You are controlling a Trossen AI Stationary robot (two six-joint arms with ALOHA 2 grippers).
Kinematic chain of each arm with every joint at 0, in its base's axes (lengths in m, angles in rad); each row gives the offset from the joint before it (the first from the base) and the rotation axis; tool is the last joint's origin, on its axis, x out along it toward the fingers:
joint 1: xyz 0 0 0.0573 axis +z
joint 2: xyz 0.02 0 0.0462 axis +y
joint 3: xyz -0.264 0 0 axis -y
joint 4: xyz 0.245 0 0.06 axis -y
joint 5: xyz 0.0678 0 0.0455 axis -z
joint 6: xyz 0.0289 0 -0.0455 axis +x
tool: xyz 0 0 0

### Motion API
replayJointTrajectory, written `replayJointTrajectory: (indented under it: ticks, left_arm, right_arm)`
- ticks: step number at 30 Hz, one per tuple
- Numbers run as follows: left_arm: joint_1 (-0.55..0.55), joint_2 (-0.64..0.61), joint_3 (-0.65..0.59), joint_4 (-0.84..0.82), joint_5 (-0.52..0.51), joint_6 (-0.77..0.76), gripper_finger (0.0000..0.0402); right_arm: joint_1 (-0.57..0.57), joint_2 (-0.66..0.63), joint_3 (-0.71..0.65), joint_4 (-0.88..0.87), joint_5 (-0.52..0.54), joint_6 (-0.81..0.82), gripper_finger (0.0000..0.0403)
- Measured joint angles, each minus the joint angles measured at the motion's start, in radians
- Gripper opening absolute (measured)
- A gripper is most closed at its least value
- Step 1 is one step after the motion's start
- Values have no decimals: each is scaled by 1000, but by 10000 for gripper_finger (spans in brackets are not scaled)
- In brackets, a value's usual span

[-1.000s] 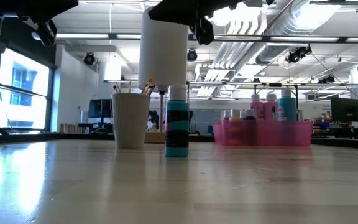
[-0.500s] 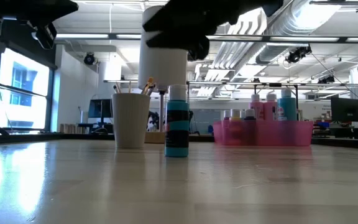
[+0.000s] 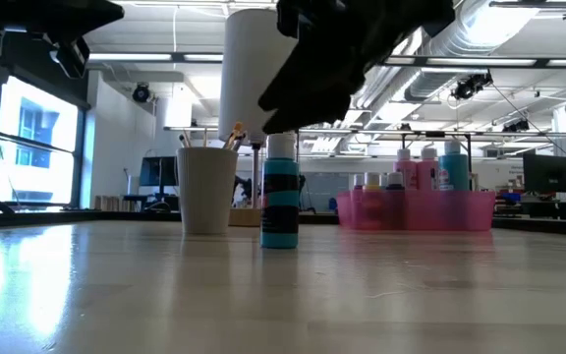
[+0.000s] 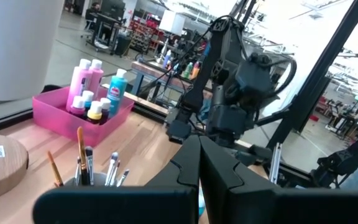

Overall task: Pick & Place Paint Supplies
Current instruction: Put the small blue paint bottle into the pink bin

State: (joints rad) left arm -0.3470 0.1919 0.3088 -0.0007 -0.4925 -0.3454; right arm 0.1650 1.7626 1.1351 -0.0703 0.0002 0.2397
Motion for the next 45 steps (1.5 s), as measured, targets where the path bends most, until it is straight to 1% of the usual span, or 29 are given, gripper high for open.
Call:
replayJointTrajectory:
  ticks: [5, 9, 14, 45]
  left_arm:
    - [0, 0, 0, -2, 0, 0, 0]
    - [0, 0, 0, -3, 0, 0, 0]
    - [0, 0, 0, -2, 1, 0, 0]
    - [0, 0, 0, -2, 2, 0, 0]
  right_arm:
    - [-18, 20, 1, -2, 17, -8, 269]
    - [-32, 40, 1, -8, -37, -1, 268]
    - [-30, 46, 0, -18, -48, -8, 268]
    - [-30, 46, 1, -24, -52, -8, 268]
